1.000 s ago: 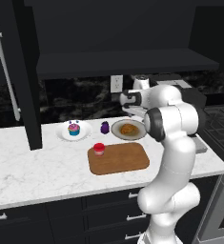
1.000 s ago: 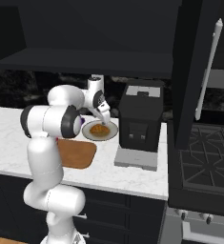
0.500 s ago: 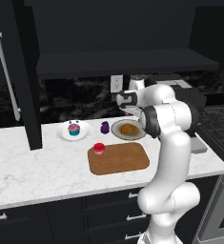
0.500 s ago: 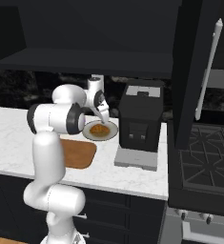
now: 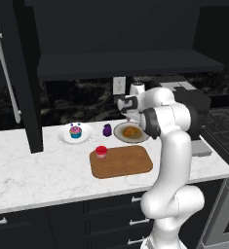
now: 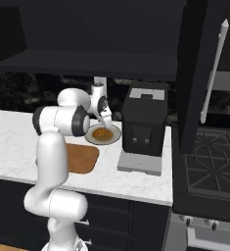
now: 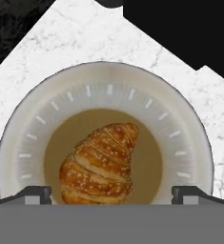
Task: From the different types of pastries on the counter, select a croissant and place it on the cutting board. Then retrieve a jar of jam from the cabinet and place it alongside the croissant on the cutting board.
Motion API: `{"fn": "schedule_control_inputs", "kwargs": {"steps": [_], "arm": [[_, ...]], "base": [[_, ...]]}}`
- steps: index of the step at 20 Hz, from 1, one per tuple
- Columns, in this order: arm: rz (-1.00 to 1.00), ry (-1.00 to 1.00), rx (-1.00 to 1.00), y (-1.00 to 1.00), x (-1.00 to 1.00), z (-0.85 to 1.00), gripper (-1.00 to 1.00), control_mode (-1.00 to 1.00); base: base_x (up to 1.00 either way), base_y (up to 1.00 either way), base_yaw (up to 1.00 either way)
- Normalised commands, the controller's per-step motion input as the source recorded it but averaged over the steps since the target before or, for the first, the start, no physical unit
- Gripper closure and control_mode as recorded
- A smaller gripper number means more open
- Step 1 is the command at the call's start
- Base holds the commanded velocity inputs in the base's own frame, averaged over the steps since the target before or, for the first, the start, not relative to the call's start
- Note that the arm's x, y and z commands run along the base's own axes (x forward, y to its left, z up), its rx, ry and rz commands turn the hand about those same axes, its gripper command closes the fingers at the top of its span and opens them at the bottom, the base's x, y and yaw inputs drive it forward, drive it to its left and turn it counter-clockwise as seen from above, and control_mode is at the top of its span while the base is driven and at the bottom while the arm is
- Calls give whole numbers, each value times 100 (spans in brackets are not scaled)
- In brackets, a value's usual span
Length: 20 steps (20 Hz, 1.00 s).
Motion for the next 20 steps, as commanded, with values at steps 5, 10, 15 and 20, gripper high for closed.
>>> {"fn": "schedule_control_inputs", "kwargs": {"steps": [5, 10, 15, 20], "arm": [[-6, 0, 1, 3, 0, -17, -100, -100], [0, 0, 0, 3, 0, -30, -100, -100], [0, 0, 0, 2, 0, -25, -100, -100], [0, 0, 0, 0, 0, -13, -100, -100]], "base": [[0, 0, 0], [0, 0, 0], [0, 0, 0], [0, 0, 0]]}}
